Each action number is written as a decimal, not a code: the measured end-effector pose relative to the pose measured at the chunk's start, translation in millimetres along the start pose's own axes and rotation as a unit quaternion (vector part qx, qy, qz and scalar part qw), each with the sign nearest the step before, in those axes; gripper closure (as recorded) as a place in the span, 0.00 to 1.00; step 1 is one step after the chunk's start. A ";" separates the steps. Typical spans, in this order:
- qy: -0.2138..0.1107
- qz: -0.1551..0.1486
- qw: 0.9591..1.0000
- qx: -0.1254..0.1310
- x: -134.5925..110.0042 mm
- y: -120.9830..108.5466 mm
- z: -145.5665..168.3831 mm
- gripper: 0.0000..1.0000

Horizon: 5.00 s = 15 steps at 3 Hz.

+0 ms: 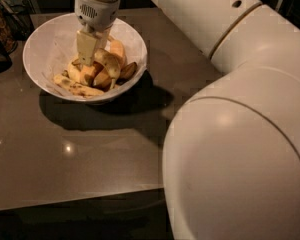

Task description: Pick banana from white bowl

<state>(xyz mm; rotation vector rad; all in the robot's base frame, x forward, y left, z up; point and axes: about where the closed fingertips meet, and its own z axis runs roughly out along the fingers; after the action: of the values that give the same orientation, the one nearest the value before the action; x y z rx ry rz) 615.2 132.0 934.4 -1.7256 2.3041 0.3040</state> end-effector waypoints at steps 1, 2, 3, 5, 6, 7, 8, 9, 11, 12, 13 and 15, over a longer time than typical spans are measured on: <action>0.012 -0.015 1.000 0.022 -0.2 0.5 1.0 0.79; 0.012 -0.015 1.000 0.022 -0.2 0.5 1.0 0.99; 0.012 -0.015 1.000 0.022 -0.2 0.5 1.0 1.00; -0.014 -0.033 0.999 0.011 -5.8 -0.9 4.6 1.00; -0.016 -0.034 0.999 0.011 -5.8 -0.8 4.6 1.00; -0.047 -0.055 0.997 0.011 -0.9 8.8 -12.9 1.00; -0.078 -0.073 0.994 0.027 2.5 17.9 -46.2 1.00; -0.100 -0.083 0.990 0.050 4.0 25.0 -82.0 1.00; -0.098 -0.096 0.990 0.034 -2.6 35.3 -96.2 1.00; -0.099 -0.120 0.988 0.017 -10.2 52.7 -117.7 1.00; -0.108 -0.150 0.983 -0.001 -18.2 69.7 -131.4 1.00; -0.114 -0.149 0.982 0.002 -21.8 71.7 -129.9 1.00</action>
Offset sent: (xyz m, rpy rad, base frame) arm -0.0003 0.0007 -0.0007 -0.0320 -0.0369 0.0128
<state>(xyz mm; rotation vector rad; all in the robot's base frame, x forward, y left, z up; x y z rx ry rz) 542.9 131.5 1065.8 -1.8909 1.8565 0.4118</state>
